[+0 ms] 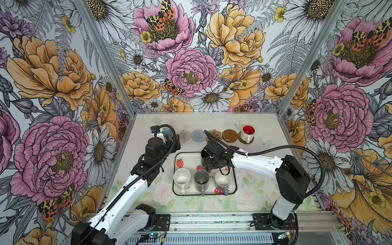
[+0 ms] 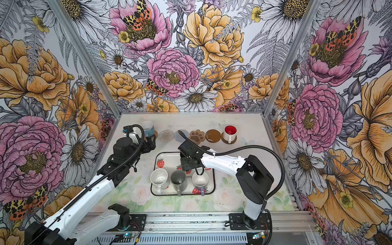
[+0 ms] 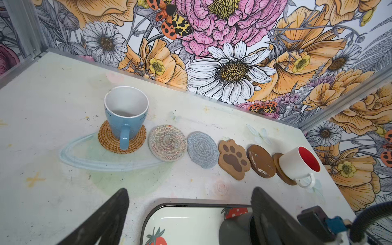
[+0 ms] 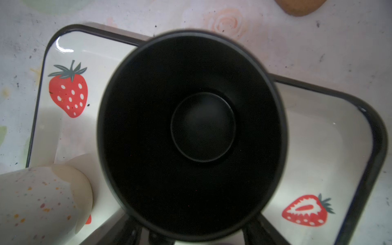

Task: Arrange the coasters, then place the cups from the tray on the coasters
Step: 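Lower the right gripper into the black mug and grasp its rim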

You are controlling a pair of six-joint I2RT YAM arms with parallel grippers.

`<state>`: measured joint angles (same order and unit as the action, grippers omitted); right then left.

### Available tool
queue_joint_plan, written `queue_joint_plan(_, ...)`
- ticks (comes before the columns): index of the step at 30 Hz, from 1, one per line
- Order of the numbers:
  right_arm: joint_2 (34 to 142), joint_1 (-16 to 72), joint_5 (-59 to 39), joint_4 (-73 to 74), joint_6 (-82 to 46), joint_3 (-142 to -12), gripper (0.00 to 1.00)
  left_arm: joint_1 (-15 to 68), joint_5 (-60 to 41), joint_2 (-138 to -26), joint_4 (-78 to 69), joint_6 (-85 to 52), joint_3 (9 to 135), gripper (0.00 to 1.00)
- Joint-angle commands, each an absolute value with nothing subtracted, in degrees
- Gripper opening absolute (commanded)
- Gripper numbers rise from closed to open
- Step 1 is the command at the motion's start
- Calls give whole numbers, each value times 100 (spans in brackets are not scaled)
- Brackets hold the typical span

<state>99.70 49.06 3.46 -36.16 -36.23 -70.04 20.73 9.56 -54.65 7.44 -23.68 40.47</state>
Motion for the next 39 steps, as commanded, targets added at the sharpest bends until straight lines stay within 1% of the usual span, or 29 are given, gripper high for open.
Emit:
queue_joint_plan(1, 10046, 4872, 470, -3512, -3671, -7080, 73, 1996, 906, -5492, 661, -2388, 3961, 92)
queue_joint_plan(17, 9969, 4617, 631, -3509, -3518, -6936, 63, 1942, 905, -5611, 621, -2399, 3973, 92)
queue_joint_plan(24, 9974, 4597, 603, -3505, -3441, -6968, 54, 1934, 921, -5612, 624, -2408, 3955, 92)
queue_joint_plan(29, 10068, 4641, 588, -3507, -3389, -7039, 50, 1921, 914, -5601, 626, -2410, 3955, 92)
queue_joint_plan(39, 10194, 4673, 552, -3507, -3305, -7136, 35, 1925, 919, -5616, 626, -2411, 3945, 92)
